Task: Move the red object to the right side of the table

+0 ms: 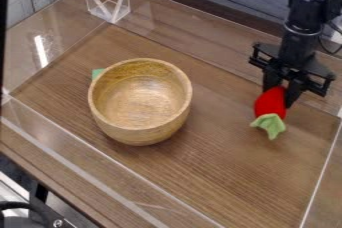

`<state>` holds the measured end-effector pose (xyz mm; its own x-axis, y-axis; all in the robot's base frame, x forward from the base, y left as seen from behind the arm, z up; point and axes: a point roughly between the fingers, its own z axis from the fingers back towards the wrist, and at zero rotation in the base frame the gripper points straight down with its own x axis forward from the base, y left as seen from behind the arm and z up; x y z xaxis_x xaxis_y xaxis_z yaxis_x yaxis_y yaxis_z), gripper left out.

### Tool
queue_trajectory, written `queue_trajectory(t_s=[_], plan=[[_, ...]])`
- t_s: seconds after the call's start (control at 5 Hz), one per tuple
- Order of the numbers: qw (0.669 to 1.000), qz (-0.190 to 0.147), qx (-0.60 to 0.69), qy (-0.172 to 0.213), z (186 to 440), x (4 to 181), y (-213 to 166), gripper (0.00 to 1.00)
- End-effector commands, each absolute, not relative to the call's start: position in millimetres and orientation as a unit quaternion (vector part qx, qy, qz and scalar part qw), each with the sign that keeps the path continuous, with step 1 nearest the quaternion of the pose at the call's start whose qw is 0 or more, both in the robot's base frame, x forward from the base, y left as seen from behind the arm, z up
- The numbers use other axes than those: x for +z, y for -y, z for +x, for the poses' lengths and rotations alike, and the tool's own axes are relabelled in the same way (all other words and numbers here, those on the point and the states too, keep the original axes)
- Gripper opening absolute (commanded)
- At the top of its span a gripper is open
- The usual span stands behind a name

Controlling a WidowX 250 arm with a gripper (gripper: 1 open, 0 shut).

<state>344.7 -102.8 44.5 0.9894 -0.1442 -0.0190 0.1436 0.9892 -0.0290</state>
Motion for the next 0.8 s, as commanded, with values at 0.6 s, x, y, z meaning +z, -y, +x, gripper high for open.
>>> queue_trajectory(t_s=[0.6], plan=[[0.994,-0.040,-0.094,0.038,375.9,65.0,103.7,0.00]])
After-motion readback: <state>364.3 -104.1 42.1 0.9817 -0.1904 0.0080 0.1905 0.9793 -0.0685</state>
